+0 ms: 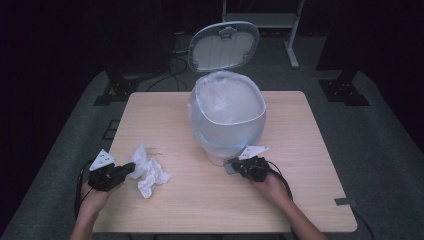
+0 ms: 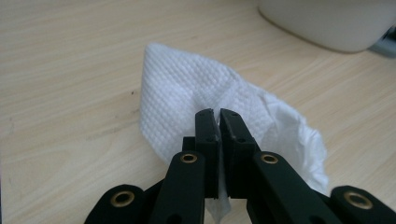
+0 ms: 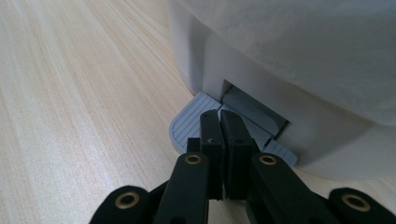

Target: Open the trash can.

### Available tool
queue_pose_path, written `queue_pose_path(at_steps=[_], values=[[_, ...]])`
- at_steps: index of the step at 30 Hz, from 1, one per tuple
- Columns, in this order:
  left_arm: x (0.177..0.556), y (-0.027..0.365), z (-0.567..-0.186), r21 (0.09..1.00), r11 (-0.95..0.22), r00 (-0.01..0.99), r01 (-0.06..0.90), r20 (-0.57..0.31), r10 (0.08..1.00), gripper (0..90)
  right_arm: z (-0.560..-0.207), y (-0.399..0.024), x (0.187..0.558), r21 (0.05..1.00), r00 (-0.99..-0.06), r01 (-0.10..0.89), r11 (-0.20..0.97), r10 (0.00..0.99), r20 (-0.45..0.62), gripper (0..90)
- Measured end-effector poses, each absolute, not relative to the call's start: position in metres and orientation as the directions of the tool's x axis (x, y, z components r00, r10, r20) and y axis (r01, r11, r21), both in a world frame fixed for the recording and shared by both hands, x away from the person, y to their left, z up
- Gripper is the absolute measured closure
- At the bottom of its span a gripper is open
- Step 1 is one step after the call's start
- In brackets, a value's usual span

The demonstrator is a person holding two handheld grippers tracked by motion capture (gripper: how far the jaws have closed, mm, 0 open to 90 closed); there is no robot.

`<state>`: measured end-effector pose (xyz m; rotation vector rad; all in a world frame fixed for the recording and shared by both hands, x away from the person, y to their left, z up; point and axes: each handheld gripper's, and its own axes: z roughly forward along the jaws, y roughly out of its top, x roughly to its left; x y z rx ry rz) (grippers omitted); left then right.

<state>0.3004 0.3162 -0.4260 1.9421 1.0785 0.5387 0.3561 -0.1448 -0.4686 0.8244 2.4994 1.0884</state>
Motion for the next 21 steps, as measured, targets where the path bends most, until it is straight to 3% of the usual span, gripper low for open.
queue_pose_path(at_steps=[21], values=[[0.295, 0.308, -0.383, 0.877, -0.252, 0.583, 0.41, -0.04, 0.811, 86.5, -0.469, -0.145, 0.356, 0.739, -0.793, 0.388, 0.55, 0.608, -0.036, 87.8]])
